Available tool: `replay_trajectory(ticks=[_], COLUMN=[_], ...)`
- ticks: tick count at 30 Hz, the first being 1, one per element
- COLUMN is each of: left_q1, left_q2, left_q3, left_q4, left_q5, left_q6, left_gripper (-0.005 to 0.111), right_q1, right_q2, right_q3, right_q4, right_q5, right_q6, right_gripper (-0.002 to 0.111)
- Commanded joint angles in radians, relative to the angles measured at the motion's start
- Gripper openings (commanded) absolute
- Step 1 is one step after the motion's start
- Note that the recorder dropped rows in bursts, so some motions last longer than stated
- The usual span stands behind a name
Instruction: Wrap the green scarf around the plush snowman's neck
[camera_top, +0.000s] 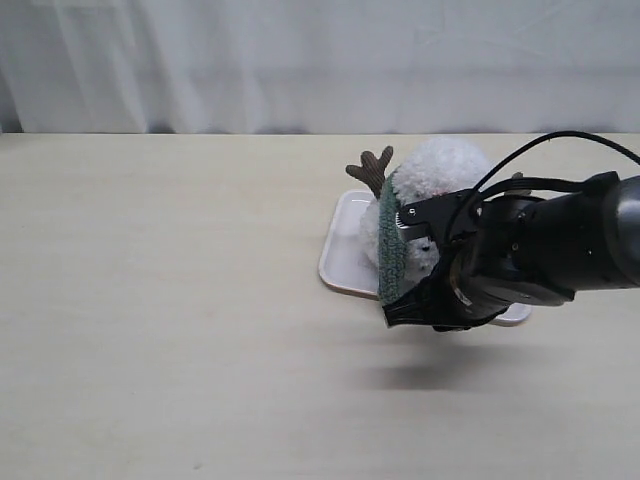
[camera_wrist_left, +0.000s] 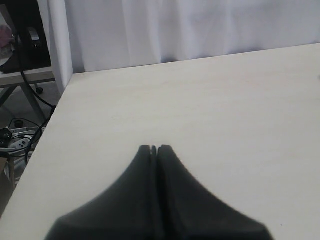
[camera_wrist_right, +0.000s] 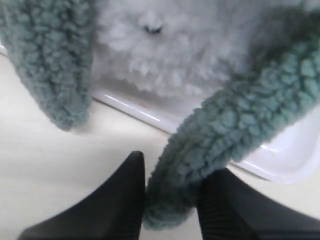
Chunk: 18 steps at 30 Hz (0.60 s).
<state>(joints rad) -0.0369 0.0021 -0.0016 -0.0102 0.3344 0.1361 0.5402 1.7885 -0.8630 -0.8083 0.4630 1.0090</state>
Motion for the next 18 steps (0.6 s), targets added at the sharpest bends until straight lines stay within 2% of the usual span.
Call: replay_trajectory(ticks=[1, 6, 18], left_q1=[-0.01, -0.01, -0.01], left_q2=[-0.002, -0.002, -0.002], left_q3=[0.002, 0.002, 0.002], left_q4=[0.0, 0.0, 0.0], left_q5=[-0.011, -0.011, -0.011], left_q6=[-0.002, -0.002, -0.002], left_gripper=[0.0, 0.0, 0.0], right_q1=[-0.003, -0.003, -0.003], right_q2=[0.0, 0.0, 0.003], right_q3=[0.007, 0.021, 0.032], right_q4=[-0.015, -0.015, -0.015], right_q5=[-0.06, -0.097, -0.149], right_q6=[-0.001, 0.001, 0.023], right_gripper=[0.019, 0.004, 0.004])
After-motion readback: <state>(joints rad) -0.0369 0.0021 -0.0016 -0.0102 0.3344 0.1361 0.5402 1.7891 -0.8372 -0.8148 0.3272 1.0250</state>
